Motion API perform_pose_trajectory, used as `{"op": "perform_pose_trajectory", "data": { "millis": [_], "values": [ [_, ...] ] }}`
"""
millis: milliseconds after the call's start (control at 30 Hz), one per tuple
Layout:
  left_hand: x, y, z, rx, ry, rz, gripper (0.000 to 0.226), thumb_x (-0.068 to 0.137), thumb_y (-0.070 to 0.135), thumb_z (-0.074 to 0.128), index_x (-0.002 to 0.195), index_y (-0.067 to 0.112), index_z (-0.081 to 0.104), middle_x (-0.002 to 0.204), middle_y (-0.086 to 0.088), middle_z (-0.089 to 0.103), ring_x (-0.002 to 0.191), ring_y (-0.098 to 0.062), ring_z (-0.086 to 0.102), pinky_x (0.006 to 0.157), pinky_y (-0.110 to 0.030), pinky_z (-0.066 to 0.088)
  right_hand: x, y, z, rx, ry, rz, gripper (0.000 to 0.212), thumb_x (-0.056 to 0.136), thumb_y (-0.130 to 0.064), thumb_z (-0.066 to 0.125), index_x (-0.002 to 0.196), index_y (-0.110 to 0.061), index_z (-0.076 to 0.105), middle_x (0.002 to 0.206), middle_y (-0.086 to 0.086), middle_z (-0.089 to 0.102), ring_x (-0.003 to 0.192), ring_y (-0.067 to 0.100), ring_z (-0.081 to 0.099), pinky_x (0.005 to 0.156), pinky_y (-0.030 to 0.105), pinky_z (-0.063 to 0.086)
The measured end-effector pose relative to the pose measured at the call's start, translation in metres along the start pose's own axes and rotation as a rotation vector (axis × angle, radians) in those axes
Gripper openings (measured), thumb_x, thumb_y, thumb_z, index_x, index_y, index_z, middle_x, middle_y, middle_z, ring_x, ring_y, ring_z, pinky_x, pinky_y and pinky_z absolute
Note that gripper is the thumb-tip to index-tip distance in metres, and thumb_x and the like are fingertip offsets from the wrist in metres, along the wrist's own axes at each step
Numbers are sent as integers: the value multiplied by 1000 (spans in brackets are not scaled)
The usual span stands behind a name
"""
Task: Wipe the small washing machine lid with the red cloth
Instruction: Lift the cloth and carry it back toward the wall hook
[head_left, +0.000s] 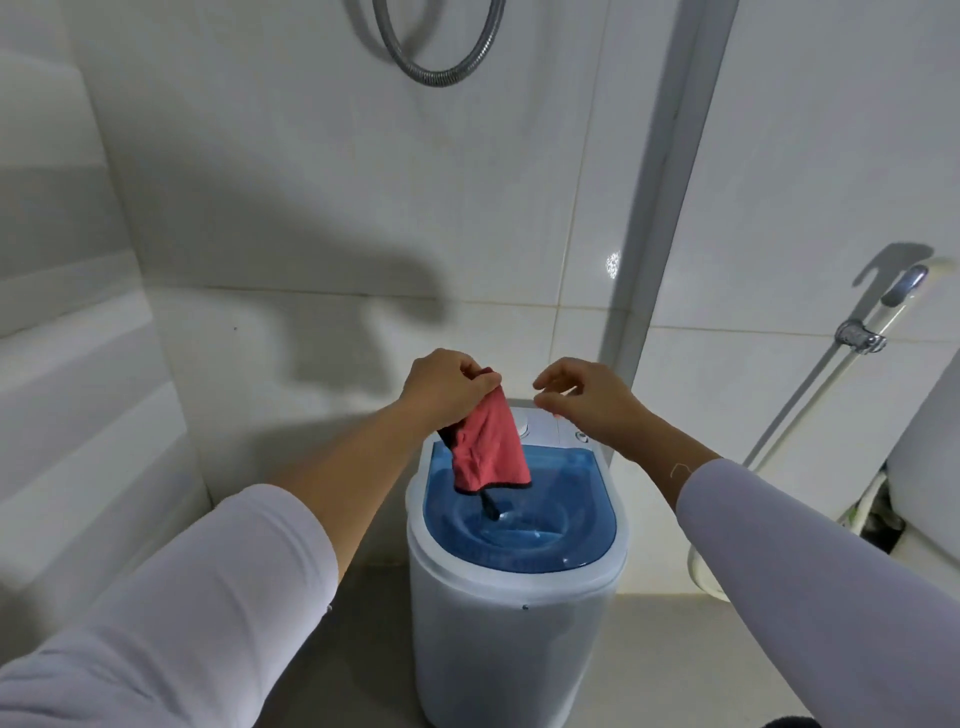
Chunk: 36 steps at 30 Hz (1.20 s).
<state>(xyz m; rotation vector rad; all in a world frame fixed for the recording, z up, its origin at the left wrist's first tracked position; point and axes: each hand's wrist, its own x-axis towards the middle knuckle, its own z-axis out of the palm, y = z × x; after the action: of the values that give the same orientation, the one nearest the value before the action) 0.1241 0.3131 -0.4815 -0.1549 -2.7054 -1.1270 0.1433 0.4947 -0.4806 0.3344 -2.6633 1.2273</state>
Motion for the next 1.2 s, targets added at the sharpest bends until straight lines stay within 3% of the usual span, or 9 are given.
{"op": "perform_pose_trajectory", "data": {
  "millis": [200, 367, 500, 600, 733, 833, 967, 1100, 1200],
  "values": [
    [1, 15, -31, -257, 70, -246, 32, 86, 39, 67, 97, 10, 71, 96, -6, 69, 90, -24, 65, 87, -32, 54, -12, -38, 9, 3, -160, -185, 16, 75, -14, 72, 90, -21, 68, 90, -8, 68, 85, 13, 63, 78, 20, 51],
    [3, 20, -56, -503, 89, -364, 31, 83, 34, 72, 92, 5, 65, 107, -15, 69, 98, -31, 68, 90, -43, 56, -2, -68, 20, 17, -113, -245, 26, 72, -25, 76, 96, -17, 70, 90, -7, 69, 92, 14, 66, 87, 28, 52],
    [3, 15, -86, -721, 5, -373, 36, 95, 33, 58, 112, 1, 61, 106, -11, 68, 94, -24, 65, 76, -35, 54, 18, -86, 36, 86, -52, -199, 24, 79, -35, 70, 93, -16, 69, 84, -6, 67, 79, 8, 60, 73, 22, 47],
    [4, 2, -107, -824, -69, -344, 29, 99, 24, 54, 115, 0, 55, 96, -12, 67, 95, -24, 64, 83, -32, 52, 41, -94, 56, 99, -25, -132, 21, 86, -28, 61, 92, -10, 68, 80, 3, 69, 74, 15, 59, 77, 35, 51],
    [15, -32, -120, -788, -79, -315, 9, 92, 4, 62, 101, 2, 62, 96, -10, 67, 89, -18, 67, 82, -24, 54, 73, -98, 91, 120, -67, -103, 18, 89, -19, 56, 92, -5, 66, 81, 7, 69, 85, 27, 66, 87, 45, 54],
    [34, -62, -122, -688, 37, -340, 16, 88, 3, 67, 102, 5, 61, 103, -11, 64, 98, -19, 63, 89, -25, 50, 97, -106, 117, 136, -110, -106, 14, 90, -16, 55, 94, -8, 65, 92, 15, 69, 96, 33, 66, 89, 51, 52],
    [64, -92, -136, -614, 128, -378, 14, 90, 7, 63, 78, 15, 61, 74, -3, 60, 69, -15, 59, 65, -23, 53, 135, -125, 142, 170, -174, -128, 9, 90, -13, 52, 84, -17, 58, 84, 8, 60, 81, 25, 57, 86, 46, 52],
    [103, -101, -175, -501, 188, -414, 4, 86, 19, 63, 84, 18, 67, 73, 0, 59, 70, -18, 54, 70, -29, 46, 180, -156, 147, 169, -219, -136, 8, 92, -13, 50, 87, -15, 56, 83, 5, 57, 83, 21, 54, 87, 44, 52],
    [128, -93, -208, -452, 211, -430, 16, 86, 21, 63, 100, 16, 69, 81, 1, 61, 80, -19, 57, 73, -28, 46, 207, -188, 135, 155, -238, -128, 8, 92, -14, 49, 89, -16, 56, 85, 3, 57, 85, 21, 53, 89, 43, 51]
  ]
}}
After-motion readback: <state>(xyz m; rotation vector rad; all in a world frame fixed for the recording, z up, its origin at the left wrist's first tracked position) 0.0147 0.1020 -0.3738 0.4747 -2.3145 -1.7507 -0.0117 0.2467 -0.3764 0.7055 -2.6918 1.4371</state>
